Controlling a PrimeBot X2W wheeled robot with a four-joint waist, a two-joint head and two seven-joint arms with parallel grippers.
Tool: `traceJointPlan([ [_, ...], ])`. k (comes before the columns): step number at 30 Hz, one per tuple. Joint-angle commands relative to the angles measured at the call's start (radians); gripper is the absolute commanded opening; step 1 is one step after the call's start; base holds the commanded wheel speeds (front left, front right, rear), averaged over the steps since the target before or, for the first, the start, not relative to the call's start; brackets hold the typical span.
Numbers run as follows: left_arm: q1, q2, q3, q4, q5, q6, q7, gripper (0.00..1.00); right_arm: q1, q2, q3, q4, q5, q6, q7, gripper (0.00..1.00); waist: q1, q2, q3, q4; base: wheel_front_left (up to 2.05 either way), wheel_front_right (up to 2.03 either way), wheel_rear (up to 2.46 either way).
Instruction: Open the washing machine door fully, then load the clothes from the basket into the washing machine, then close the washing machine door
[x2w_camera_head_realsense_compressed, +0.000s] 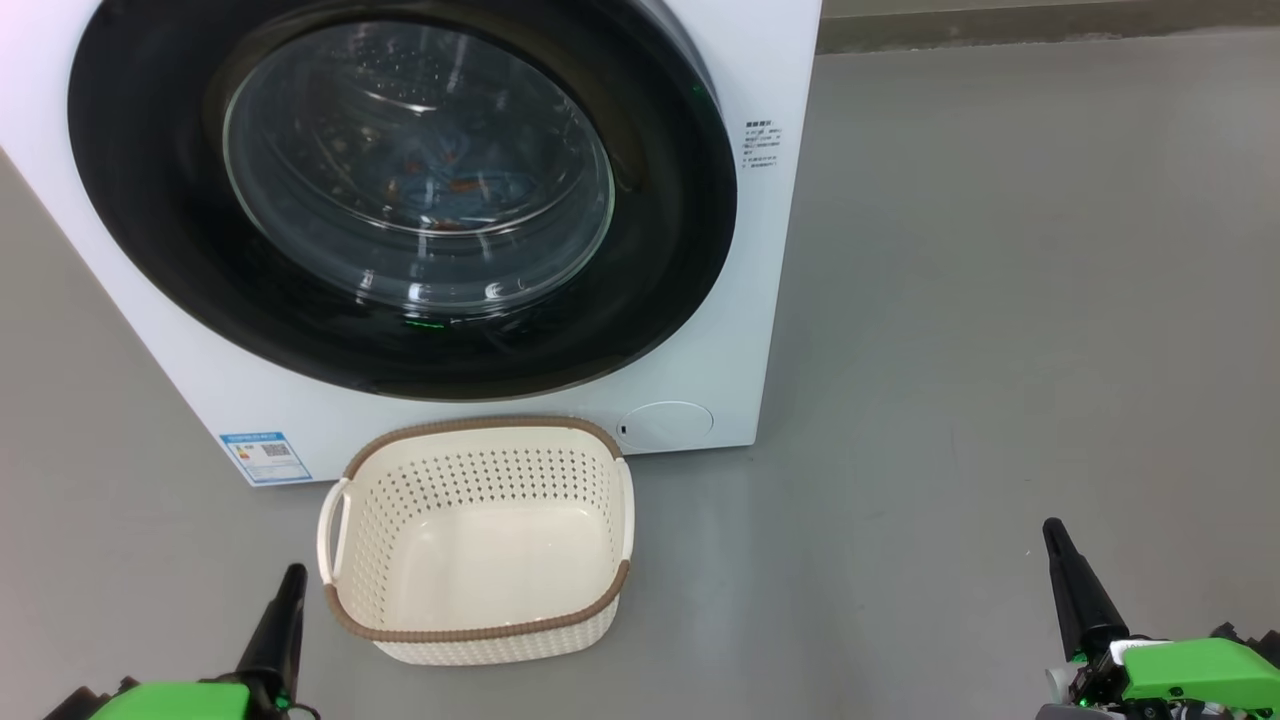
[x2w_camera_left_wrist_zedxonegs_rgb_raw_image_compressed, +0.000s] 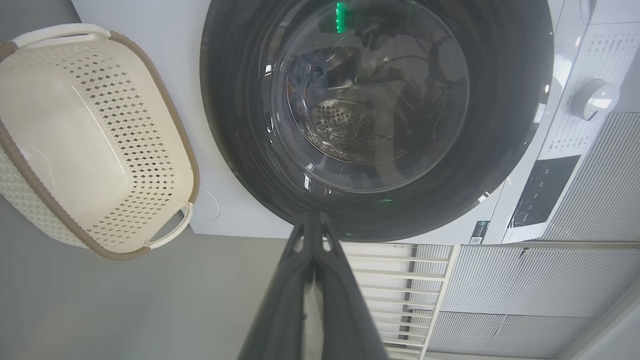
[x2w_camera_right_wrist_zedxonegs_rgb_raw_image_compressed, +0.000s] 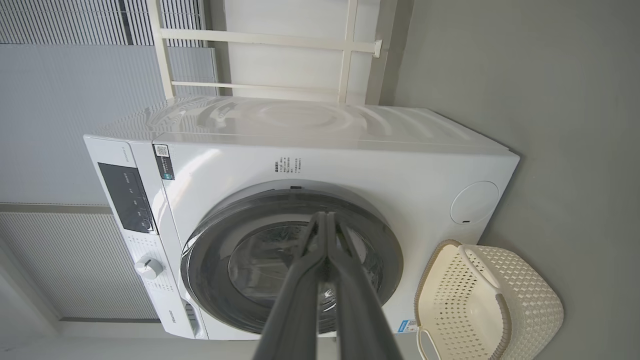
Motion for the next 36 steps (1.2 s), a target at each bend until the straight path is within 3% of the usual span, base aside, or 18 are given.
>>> traceJointPlan([
  [1, -0.053, 0.021, 0.038, -0.019, -0.034, -0.010, 0.011, 0.00, -0.058, -0.001, 0.015, -0.021, 0.039, 0.002, 0.014, 0.00, -0.0001, 0.0000, 0.001, 0.000, 0.00, 0.00, 0.00],
  [36, -0.054, 0.021, 0.038, -0.020, -0.039, -0.010, 0.012, 0.00, -0.059, 0.003, 0.009, -0.020, 0.040, 0.002, 0.019, 0.00, -0.0001, 0.0000, 0.001, 0.000, 0.00, 0.00, 0.00],
])
